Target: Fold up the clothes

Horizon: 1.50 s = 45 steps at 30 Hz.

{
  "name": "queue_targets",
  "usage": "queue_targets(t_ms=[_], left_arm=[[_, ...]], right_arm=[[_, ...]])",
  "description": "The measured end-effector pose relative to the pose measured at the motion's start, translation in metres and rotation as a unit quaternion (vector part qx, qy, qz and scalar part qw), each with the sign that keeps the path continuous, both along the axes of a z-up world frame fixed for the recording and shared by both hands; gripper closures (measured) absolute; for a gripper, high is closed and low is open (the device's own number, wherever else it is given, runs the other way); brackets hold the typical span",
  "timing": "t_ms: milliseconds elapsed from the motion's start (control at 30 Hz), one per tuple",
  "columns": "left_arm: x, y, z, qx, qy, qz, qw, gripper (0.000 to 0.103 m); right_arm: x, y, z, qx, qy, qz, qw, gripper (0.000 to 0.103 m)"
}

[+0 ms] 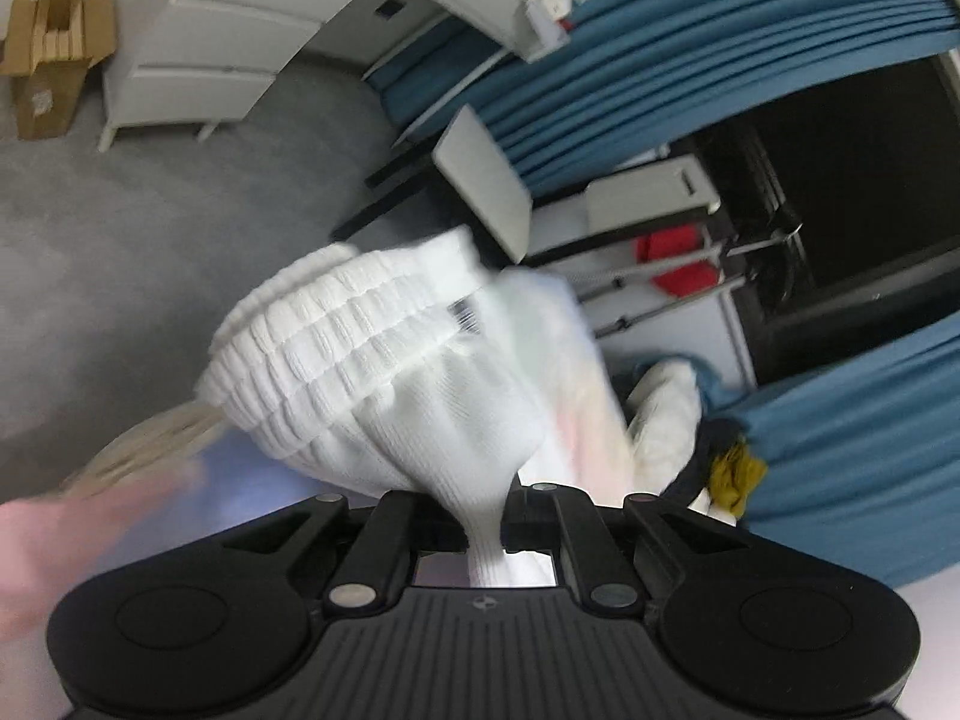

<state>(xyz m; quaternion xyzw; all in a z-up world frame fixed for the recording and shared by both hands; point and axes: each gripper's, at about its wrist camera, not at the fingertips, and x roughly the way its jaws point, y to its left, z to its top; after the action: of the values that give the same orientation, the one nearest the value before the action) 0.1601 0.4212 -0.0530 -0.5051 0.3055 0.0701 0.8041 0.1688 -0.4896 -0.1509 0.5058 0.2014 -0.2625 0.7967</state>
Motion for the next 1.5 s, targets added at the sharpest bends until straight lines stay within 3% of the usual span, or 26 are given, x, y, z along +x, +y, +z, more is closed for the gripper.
queue_targets(t_ms=[133, 233, 400, 467, 533, 600, 767, 833, 1000, 1167, 1233, 1300, 1500], left_arm=[[-0.037, 0.004, -0.023, 0.042, 0.003, -0.036, 0.9985, 0.093], [-0.056, 0.001, -0.033, 0.062, 0.001, -0.049, 0.9969, 0.080], [-0.100, -0.010, -0.032, 0.110, 0.010, -0.063, 0.9919, 0.040], [-0.113, -0.024, -0.021, 0.143, 0.014, -0.082, 0.9862, 0.033], [-0.127, -0.043, -0.007, 0.201, 0.010, -0.105, 0.9740, 0.026], [-0.142, -0.062, 0.007, 0.258, 0.005, -0.127, 0.9579, 0.022], [-0.160, -0.131, 0.038, 0.379, -0.046, -0.205, 0.9013, 0.020], [-0.154, -0.167, 0.045, 0.402, -0.065, -0.254, 0.8772, 0.020], [-0.127, -0.256, 0.045, 0.412, -0.120, -0.369, 0.8242, 0.016], [-0.099, -0.349, 0.018, 0.466, -0.145, -0.451, 0.7474, 0.016], [-0.090, -0.378, 0.005, 0.471, -0.152, -0.480, 0.7248, 0.016], [-0.083, -0.396, -0.009, 0.465, -0.157, -0.499, 0.7145, 0.017], [-0.060, -0.425, -0.056, 0.477, -0.144, -0.508, 0.7026, 0.020]], right_arm=[[-0.028, -0.008, -0.035, 0.072, 0.027, 0.002, 0.997, 0.095], [-0.034, -0.012, -0.046, 0.092, 0.007, 0.011, 0.996, 0.092], [-0.041, -0.003, -0.041, 0.077, 0.018, 0.014, 0.997, 0.087], [-0.049, -0.001, -0.035, 0.070, 0.018, 0.010, 0.997, 0.082], [-0.057, 0.000, -0.032, 0.073, 0.014, 0.007, 0.997, 0.073], [-0.065, 0.003, -0.032, 0.088, 0.007, 0.009, 0.996, 0.061], [-0.064, 0.017, -0.032, 0.117, 0.007, 0.045, 0.992, 0.058], [-0.060, 0.021, -0.031, 0.116, 0.014, 0.060, 0.991, 0.058], [-0.059, 0.023, -0.038, 0.138, 0.014, 0.072, 0.988, 0.058], [-0.059, 0.019, -0.051, 0.166, 0.006, 0.064, 0.984, 0.058], [-0.059, 0.019, -0.053, 0.169, 0.003, 0.061, 0.984, 0.058], [-0.057, 0.019, -0.054, 0.170, -0.002, 0.061, 0.984, 0.058], [-0.046, 0.010, -0.061, 0.164, -0.008, 0.068, 0.984, 0.057]])
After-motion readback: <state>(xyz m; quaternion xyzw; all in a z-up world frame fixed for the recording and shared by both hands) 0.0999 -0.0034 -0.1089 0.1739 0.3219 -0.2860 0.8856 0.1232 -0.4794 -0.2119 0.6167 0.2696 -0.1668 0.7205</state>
